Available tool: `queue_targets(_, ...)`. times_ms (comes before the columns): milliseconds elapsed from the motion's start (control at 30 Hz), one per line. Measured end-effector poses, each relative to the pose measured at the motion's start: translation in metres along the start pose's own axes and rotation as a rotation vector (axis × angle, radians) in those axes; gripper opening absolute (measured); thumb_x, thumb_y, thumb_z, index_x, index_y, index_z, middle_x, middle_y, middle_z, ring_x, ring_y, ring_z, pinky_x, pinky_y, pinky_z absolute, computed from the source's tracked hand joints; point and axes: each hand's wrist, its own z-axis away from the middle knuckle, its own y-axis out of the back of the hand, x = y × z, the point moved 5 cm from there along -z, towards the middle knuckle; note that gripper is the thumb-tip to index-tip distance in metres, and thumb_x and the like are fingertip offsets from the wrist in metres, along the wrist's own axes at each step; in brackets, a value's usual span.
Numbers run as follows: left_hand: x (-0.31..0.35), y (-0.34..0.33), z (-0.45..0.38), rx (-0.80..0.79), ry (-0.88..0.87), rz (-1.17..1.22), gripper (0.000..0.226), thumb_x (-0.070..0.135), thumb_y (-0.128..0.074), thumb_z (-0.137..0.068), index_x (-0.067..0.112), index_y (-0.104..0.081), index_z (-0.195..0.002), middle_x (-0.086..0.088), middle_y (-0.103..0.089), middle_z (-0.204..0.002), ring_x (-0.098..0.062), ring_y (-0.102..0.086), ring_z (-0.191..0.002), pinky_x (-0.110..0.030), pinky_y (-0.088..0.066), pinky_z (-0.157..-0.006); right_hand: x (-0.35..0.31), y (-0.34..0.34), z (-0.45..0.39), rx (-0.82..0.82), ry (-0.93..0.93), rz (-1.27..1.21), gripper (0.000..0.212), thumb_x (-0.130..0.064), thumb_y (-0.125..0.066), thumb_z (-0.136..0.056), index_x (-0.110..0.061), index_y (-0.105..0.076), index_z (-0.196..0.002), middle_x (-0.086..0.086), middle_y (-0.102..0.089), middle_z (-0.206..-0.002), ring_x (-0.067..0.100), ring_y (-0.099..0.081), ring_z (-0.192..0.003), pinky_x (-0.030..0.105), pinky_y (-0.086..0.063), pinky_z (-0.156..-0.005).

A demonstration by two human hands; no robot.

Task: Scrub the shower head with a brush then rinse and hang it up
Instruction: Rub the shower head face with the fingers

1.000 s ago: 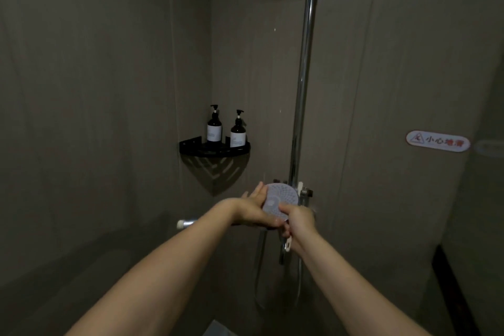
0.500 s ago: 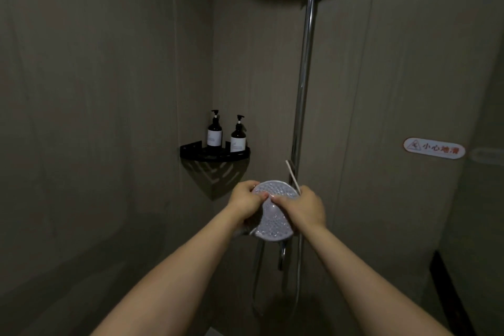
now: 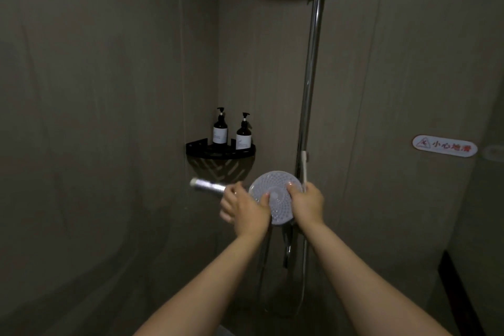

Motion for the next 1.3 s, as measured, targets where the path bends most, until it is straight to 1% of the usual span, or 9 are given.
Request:
queue_targets(100, -0.014, -0.017, 0.013, -0.178, 0.572, 0.599, 0.076, 0.040, -0.068, -0.078, 0.004, -0.034, -0.136, -0.016, -0.035, -0.139, -0.034, -0.042, -0.124, -0.046, -0.039, -0.105, 0.013, -0.004, 0.006, 0.073, -0.174, -0.161, 0.020, -0.028, -0.056, -0.090, -0.014, -0.056, -0.077, 0.010, -0.066, -0.090, 0.029, -0.065, -0.085, 0.040, -0.056, -0.074)
queue_targets(200, 0.001, -0.030, 0.014, -0.392, 0.680, 1.106, 0.038, 0.020, -0.057, -0.089, 0.002, -0.053, -0.122, -0.018, -0.063, -0.110, -0.030, -0.063, -0.091, -0.043, -0.054, -0.083, 0.027, -0.012, 0.016, -0.037, -0.309, -0.228, 0.028, -0.027, -0.051, -0.093, -0.004, -0.062, -0.106, 0.015, -0.068, -0.103, 0.031, -0.066, -0.096, 0.037, -0.056, -0.075)
queue_targets(333, -0.001, -0.028, 0.001, -0.433, 0.555, 1.025, 0.030, 0.012, -0.055, -0.090, 0.001, -0.056, -0.117, -0.016, -0.066, -0.101, -0.025, -0.065, -0.080, -0.035, -0.054, -0.068, 0.029, -0.008, 0.015, -0.149, -0.244, -0.089, 0.036, -0.026, -0.060, -0.088, -0.002, -0.058, -0.115, 0.017, -0.066, -0.111, 0.029, -0.065, -0.099, 0.041, -0.055, -0.086)
queue_targets(467, -0.005, -0.030, 0.005, -0.493, 0.541, 0.891, 0.026, 0.016, -0.059, -0.088, 0.000, -0.058, -0.108, -0.014, -0.067, -0.087, -0.023, -0.067, -0.073, -0.030, -0.056, -0.058, 0.014, 0.002, 0.006, -0.111, -0.144, 0.111, 0.050, -0.039, -0.079, -0.067, -0.012, -0.048, -0.095, 0.001, -0.059, -0.091, 0.019, -0.062, -0.079, 0.025, -0.052, -0.059)
queue_targets(600, -0.002, -0.029, 0.008, -0.513, 0.485, 0.737, 0.026, 0.019, -0.062, -0.085, 0.002, -0.058, -0.103, -0.012, -0.067, -0.085, -0.023, -0.067, -0.072, -0.030, -0.056, -0.060, 0.014, 0.013, -0.007, -0.079, -0.146, 0.268, 0.030, -0.038, -0.063, -0.085, -0.010, -0.058, -0.076, 0.015, -0.069, -0.093, 0.016, -0.058, -0.062, 0.022, -0.043, -0.052)
queue_targets(733, 0.007, -0.027, 0.014, -0.323, 0.461, 0.795, 0.024, 0.007, -0.068, -0.078, 0.009, -0.051, -0.096, -0.008, -0.063, -0.088, -0.013, -0.061, -0.065, -0.019, -0.051, -0.045, 0.015, 0.011, -0.007, 0.097, -0.230, 0.232, 0.040, -0.028, -0.046, -0.096, 0.007, -0.062, -0.105, 0.026, -0.064, -0.109, 0.035, -0.062, -0.096, 0.034, -0.046, -0.073)
queue_targets(967, 0.008, -0.021, 0.013, -0.344, 0.499, 0.908, 0.026, -0.001, -0.060, -0.082, 0.006, -0.053, -0.107, -0.018, -0.064, -0.107, -0.024, -0.062, -0.080, -0.031, -0.054, -0.065, 0.013, -0.010, 0.005, -0.090, -0.169, 0.333, 0.066, -0.055, -0.066, -0.075, -0.002, -0.055, -0.114, 0.015, -0.064, -0.113, 0.028, -0.063, -0.095, 0.026, -0.045, -0.071)
queue_targets(1167, -0.002, -0.011, 0.014, -0.452, 0.540, 0.862, 0.036, -0.002, -0.054, -0.086, -0.005, -0.051, -0.121, -0.025, -0.062, -0.115, -0.037, -0.063, -0.100, -0.039, -0.053, -0.077, 0.011, -0.005, -0.004, -0.065, -0.162, 0.379, 0.044, -0.040, -0.048, -0.093, -0.001, -0.064, -0.106, 0.020, -0.066, -0.109, 0.032, -0.064, -0.094, 0.029, -0.047, -0.071)
queue_targets(1300, -0.006, -0.004, 0.010, -0.422, 0.571, 0.853, 0.037, -0.007, -0.051, -0.085, -0.008, -0.049, -0.122, -0.028, -0.060, -0.117, -0.040, -0.061, -0.103, -0.041, -0.052, -0.079, 0.016, -0.019, 0.002, -0.128, -0.203, 0.352, 0.054, -0.053, -0.053, -0.085, -0.007, -0.063, -0.113, 0.015, -0.065, -0.108, 0.028, -0.064, -0.090, 0.024, -0.043, -0.068)
